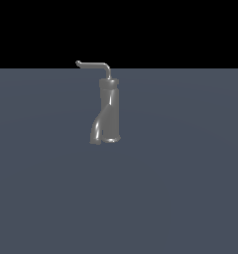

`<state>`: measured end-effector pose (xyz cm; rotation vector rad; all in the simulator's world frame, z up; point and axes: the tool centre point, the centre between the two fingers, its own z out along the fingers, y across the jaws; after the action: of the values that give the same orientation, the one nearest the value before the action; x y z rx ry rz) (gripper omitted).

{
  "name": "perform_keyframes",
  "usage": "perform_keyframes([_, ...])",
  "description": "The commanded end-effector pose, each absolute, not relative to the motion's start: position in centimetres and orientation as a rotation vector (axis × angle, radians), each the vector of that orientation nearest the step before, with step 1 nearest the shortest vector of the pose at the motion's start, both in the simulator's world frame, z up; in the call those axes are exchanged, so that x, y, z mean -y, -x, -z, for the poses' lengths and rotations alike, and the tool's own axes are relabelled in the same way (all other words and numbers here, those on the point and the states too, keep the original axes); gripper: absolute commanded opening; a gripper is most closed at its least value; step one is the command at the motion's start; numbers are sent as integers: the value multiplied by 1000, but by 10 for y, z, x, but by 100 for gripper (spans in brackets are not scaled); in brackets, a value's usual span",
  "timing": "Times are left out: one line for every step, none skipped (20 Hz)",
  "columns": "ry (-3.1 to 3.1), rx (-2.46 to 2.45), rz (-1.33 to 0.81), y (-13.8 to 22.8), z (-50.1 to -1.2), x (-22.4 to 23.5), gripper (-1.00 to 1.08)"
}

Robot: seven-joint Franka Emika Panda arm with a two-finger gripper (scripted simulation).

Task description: Turn on the faucet by rotating a designated handle.

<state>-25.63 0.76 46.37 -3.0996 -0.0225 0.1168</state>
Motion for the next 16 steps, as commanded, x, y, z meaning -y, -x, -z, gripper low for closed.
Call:
perform_keyframes([3100, 22, -117, 256, -464, -8, -100])
perform_keyframes([3100, 22, -117, 256, -464, -7, -100])
perform_keyframes([3100, 22, -115, 255, -464, -7, -100])
perform_keyframes([3100, 21, -112, 254, -464, -5, -100])
perform_keyframes([3100, 19, -108, 252, -465, -3, -100])
perform_keyframes([3100, 19, -104, 250, -466, -1, -100])
perform_keyframes([3100, 19, -100, 249, -466, 1, -100])
perform_keyframes([3100, 20, -96, 248, -467, 3, -100])
perform_keyframes([3101, 22, -94, 247, -467, 4, -100])
perform_keyframes([3101, 24, -93, 247, -467, 5, -100])
perform_keyframes([3101, 26, -93, 247, -467, 5, -100])
perform_keyframes([3101, 26, -93, 247, -467, 5, -100])
perform_keyframes([3101, 26, -93, 247, -467, 5, -100])
perform_keyframes([3101, 23, -94, 247, -467, 4, -100])
perform_keyframes([3100, 19, -94, 247, -467, 4, -100])
perform_keyframes([3099, 13, -94, 246, -467, 4, -100])
